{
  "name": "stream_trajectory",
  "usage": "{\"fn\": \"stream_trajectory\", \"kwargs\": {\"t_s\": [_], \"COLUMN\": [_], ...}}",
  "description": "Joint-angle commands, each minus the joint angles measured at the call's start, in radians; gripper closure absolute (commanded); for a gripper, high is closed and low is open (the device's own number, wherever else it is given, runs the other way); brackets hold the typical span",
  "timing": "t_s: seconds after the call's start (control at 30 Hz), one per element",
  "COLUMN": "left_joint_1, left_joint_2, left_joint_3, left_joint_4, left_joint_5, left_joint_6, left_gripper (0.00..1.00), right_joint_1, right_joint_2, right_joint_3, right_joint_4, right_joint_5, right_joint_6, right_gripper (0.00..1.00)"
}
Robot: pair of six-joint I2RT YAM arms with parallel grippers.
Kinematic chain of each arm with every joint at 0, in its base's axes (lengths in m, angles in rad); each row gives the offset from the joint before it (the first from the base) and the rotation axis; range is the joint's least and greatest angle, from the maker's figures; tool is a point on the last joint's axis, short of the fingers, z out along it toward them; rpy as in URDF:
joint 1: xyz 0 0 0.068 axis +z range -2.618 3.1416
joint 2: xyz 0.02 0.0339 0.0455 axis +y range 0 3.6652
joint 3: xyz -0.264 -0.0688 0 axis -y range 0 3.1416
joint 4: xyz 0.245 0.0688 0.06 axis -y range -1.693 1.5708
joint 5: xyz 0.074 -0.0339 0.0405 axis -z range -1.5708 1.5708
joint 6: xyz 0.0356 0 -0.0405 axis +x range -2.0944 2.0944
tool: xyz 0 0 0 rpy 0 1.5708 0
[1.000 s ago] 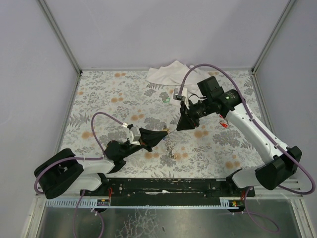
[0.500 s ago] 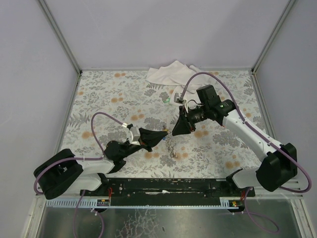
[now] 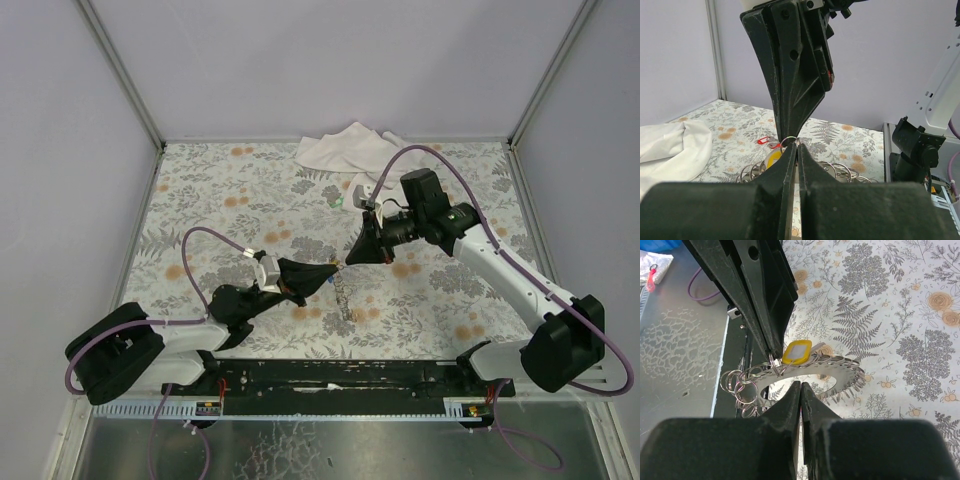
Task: Remove the keys from the keyring
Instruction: Pick up the key from the keyring.
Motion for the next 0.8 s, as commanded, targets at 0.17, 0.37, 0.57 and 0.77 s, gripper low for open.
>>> {"fn": "stream_trajectory", "kwargs": {"t_s": [0.17, 0.37, 0.57, 0.77], "left_joint_1": [0.005, 0.005, 0.005, 0.004], "left_joint_2": [-0.004, 0.001, -0.001, -0.003], "left_joint_3": [0.003, 0.003, -0.001, -0.001], "left_joint_4": [0.113, 0.113, 0.113, 0.113], "left_joint_5": [-0.011, -0.011, -0.016, -0.012], "left_joint_6": [-0.01, -0.009, -0.009, -0.013], "left_gripper": [1.0, 1.0, 1.0, 1.0], "right_joint_1": [0.039, 0.044, 0.043, 0.043], "right_joint_2": [-0.03, -0.035, -0.042, -0.043], "right_joint_3": [0.013, 0.036, 0.072, 0.052], "right_joint_4": [0.046, 0.01, -0.06, -0.055], "right_joint_5": [-0.071, -0.093, -0.116, -0.127], "right_joint_6": [-0.014, -0.036, -0.09, -0.091], "right_gripper": [0.92, 0.92, 0.87, 0.82]}}
